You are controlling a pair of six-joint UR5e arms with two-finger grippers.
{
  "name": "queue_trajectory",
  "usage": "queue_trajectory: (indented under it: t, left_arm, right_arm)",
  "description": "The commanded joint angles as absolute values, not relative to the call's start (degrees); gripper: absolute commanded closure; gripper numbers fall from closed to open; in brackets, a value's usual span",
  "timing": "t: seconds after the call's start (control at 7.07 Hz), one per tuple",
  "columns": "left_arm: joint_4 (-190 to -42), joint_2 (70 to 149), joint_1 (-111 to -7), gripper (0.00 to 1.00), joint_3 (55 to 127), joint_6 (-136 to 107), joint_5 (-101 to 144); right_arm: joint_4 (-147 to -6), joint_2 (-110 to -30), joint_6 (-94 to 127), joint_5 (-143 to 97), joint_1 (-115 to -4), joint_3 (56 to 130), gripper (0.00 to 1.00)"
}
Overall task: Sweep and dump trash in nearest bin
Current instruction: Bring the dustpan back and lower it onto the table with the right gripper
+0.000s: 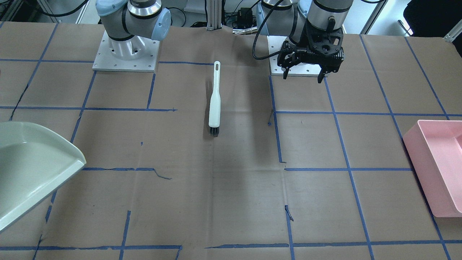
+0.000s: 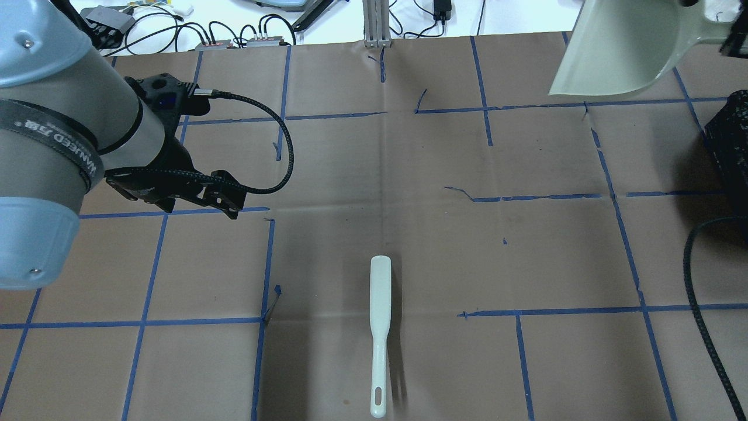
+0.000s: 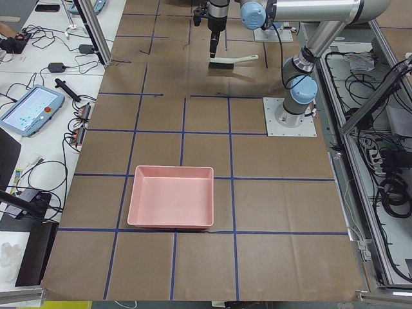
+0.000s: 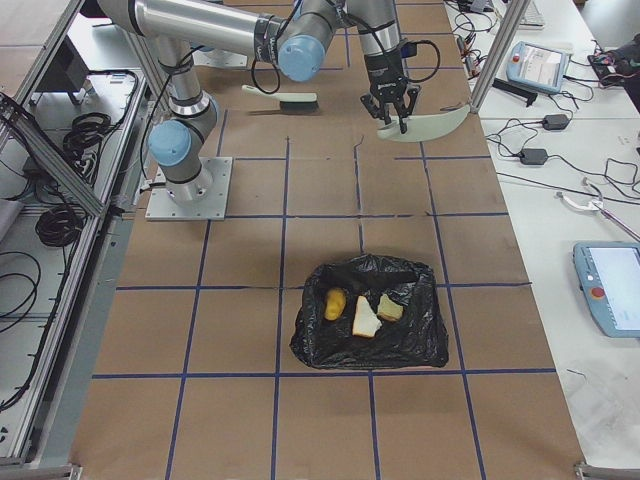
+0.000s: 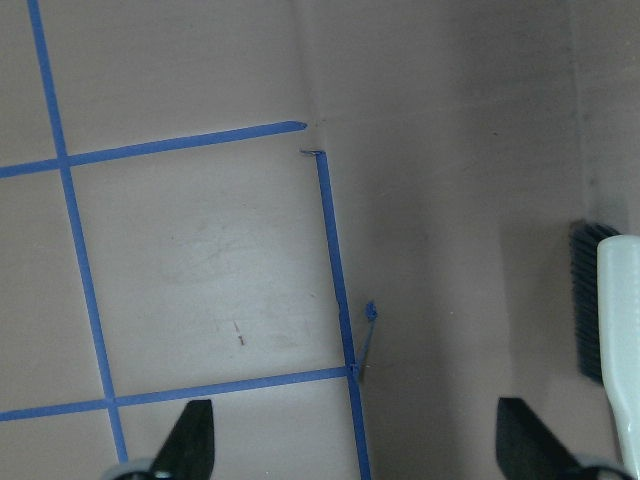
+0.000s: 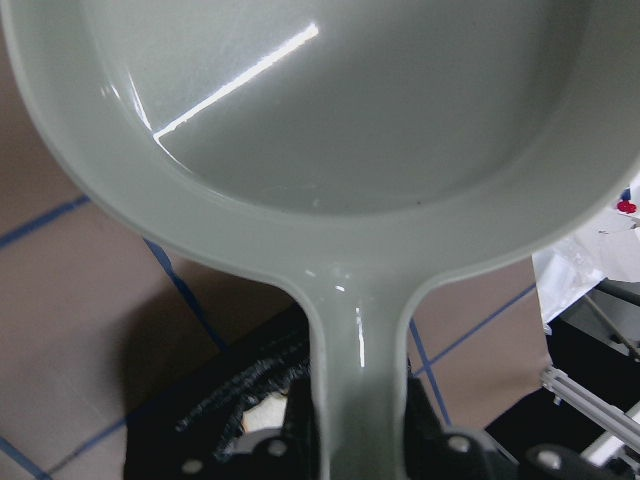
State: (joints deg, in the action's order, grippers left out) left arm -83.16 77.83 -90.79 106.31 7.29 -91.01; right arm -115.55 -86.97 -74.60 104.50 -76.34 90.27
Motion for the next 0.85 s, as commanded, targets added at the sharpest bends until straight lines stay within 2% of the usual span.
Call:
queue_trajectory:
  t: [0.0,0.42,0.71]
  left_arm:
    - [-83.23,77.87,-90.79,0.01,106.52,7.29,-90.97]
    - [-83.06,75.95,-90.79,0.01,108.89,7.29,-90.97]
    - [-82.35,77.51,-90.62,0.01,108.38,7.29,-90.88]
  right_arm:
    - [-109.27,-85.7,-51.94,97.77,-82.42,90.18,1.0]
    - [-106.44,-79.21,-20.41,93.26,-94.88,89.74,1.0]
    - [-105.91,-74.73,-6.57,93.08,-101.13,86.94,1.0]
